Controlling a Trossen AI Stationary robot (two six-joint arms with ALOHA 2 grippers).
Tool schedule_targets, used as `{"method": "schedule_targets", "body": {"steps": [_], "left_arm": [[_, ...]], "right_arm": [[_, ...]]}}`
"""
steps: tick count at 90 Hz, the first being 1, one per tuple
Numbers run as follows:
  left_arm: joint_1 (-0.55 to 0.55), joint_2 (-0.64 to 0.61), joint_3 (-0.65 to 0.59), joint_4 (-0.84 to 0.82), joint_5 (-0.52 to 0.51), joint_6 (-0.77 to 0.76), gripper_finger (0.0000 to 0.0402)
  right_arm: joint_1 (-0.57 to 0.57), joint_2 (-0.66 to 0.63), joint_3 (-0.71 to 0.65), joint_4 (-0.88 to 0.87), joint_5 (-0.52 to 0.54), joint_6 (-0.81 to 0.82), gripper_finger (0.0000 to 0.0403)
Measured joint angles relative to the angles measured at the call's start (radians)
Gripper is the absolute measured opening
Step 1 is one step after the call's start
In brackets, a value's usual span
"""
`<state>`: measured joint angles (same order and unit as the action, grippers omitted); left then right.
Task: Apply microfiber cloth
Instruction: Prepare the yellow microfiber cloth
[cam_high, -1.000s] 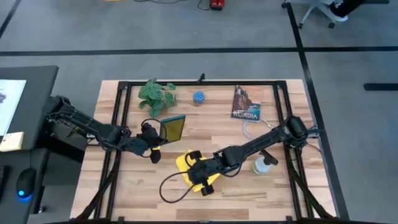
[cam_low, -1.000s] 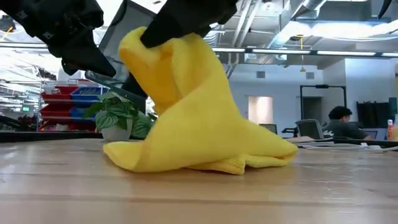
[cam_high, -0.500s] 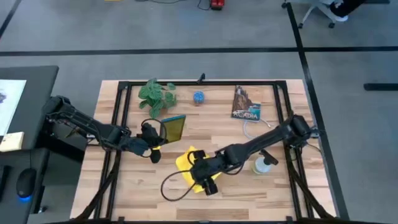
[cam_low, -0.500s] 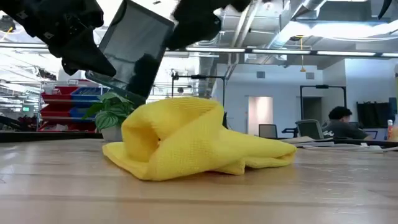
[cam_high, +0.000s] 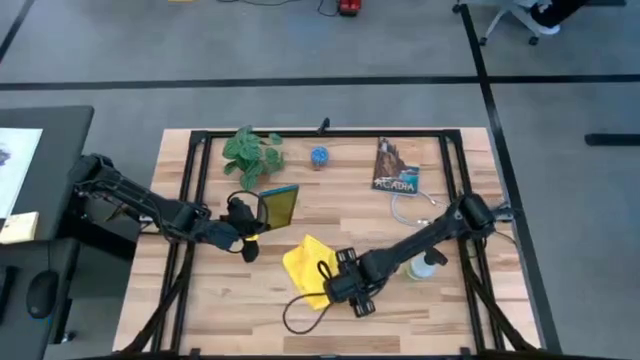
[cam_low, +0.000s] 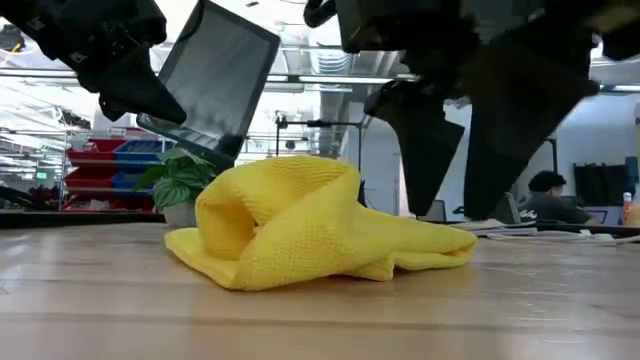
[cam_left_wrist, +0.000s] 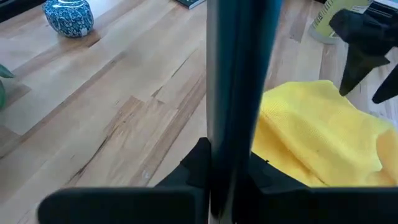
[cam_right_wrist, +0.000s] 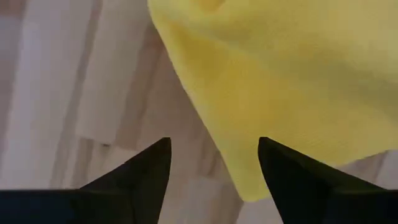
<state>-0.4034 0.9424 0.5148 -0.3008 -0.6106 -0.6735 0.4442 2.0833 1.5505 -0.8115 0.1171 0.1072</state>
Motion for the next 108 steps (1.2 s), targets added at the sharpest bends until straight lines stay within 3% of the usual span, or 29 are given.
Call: {"method": "schedule_targets", "body": {"steps": [7,20,41,61,80,96,108], "left_arm": [[0.0,0.0,0.0,0.0,-0.001,0.0,0.0014],[0.0,0.0,0.0,0.0,-0.003,0.001,0.0014],[0.0,-0.001,0.0,-0.001,-0.004,0.01,0.0014],[0.0,-0.075,0.0,-0.041,-0.003,0.025,0.0014],[0.0,-0.155,0.0,-0.116,-0.024,0.016,0.0014],[0.0,-0.174,0.0,-0.161,-0.044,-0.002,0.0014],[0.0,-0.173,0.0,-0.159,-0.045,-0.003,0.0014]], "right_arm": [[0.011,0.027,-0.002,-0.006,0.066,-0.016,0.0191],[0.016,0.07,0.002,-0.004,0.096,-0.026,0.0139],[-0.002,0.054,-0.002,0.001,0.138,0.062,0.0013],[-0.062,-0.117,0.051,-0.071,0.163,0.166,0.0002],[-0.068,-0.329,0.082,-0.008,0.37,0.185,0.0001],[-0.092,-0.37,0.081,0.038,0.107,0.176,0.0],[-0.114,-0.367,0.081,0.075,0.137,0.15,0.0]]}}
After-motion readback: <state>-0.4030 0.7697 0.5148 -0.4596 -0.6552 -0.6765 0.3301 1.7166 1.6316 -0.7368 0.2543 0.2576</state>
